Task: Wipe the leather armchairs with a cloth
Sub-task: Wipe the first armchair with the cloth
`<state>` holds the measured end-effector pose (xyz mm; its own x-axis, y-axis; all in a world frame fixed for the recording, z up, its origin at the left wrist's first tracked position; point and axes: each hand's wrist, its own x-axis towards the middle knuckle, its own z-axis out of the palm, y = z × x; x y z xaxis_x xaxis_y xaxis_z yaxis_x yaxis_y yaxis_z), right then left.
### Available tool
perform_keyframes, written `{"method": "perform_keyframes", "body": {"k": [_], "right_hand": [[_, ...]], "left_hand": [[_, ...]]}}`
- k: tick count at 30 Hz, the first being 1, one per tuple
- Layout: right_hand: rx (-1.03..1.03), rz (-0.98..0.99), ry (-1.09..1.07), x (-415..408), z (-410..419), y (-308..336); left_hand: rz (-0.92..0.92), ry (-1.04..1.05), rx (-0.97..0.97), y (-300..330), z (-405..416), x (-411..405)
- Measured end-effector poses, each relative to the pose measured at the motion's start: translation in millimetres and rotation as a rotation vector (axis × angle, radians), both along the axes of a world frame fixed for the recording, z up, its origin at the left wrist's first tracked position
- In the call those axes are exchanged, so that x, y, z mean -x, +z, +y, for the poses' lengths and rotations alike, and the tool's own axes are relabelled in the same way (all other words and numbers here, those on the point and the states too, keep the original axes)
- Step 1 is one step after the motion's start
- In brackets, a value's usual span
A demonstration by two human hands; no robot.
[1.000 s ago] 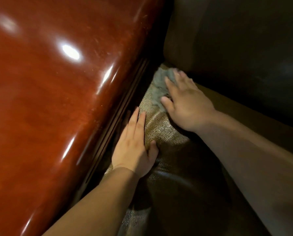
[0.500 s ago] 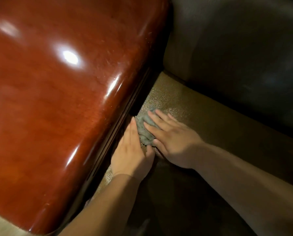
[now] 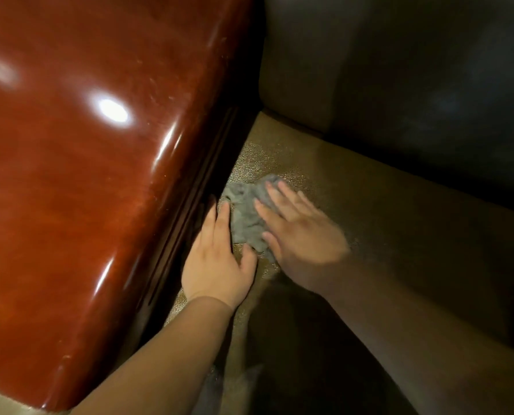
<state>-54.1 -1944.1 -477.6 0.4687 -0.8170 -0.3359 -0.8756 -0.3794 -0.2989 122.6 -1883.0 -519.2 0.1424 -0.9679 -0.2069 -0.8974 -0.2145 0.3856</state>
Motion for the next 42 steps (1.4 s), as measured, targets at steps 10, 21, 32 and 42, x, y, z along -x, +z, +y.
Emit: {"method": "perform_keyframes", "body": {"k": [10,21,32,42], "right_hand": [[-0.005,0.117,-0.648,89.3,24.4,-3.3],[-0.073,0.045,-0.587,172.3,88.3,10.8],[-0.086,0.118,-0.320,46.7,143.2,20.2],[-0.206,0.241,-0.632,89.7,83.0,5.2]], "left_hand": [[-0.035,-0.003,0.012,10.4,-0.7,7.7],[-0.075,-0.012,-0.072,18.3,-9.9,8.3],[-0.144,0.040,-0.245,42.3,31.0,66.5],[-0.170,-0.220,-0.111,24.6,61.4,31.8]]}}
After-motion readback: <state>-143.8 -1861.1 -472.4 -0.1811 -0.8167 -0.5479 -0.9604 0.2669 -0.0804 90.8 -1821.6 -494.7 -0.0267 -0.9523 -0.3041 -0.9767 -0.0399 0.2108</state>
